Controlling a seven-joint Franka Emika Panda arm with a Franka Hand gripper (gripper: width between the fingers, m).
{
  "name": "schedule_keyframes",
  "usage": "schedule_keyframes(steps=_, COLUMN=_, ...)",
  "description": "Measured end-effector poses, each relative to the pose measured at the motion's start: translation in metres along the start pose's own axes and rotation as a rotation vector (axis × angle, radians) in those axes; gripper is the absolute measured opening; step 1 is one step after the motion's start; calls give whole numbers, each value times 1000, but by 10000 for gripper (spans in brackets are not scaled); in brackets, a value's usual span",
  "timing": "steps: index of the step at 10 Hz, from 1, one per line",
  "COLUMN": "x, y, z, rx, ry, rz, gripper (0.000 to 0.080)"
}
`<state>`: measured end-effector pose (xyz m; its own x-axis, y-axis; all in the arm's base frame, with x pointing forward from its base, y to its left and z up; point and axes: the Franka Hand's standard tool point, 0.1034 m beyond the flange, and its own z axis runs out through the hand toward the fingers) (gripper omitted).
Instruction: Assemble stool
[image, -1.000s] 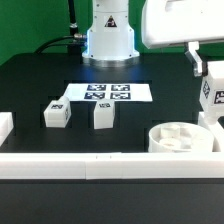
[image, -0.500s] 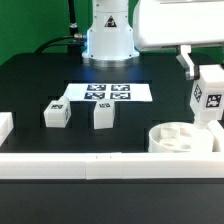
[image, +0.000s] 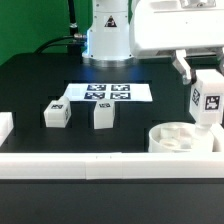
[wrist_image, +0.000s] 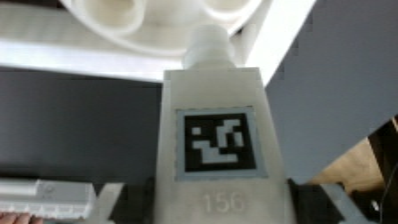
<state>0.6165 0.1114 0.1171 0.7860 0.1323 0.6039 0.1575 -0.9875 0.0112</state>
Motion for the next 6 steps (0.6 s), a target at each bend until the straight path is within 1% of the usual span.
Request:
schedule_keyframes(steps=2, x=-4, y=0, z=2, rx=-1, ry=-7, rz=-3, gripper=337)
schedule_keyframes(steps=6, x=-13, y=-13, z=3, rx=5, ry=-21, rz=13, gripper=337)
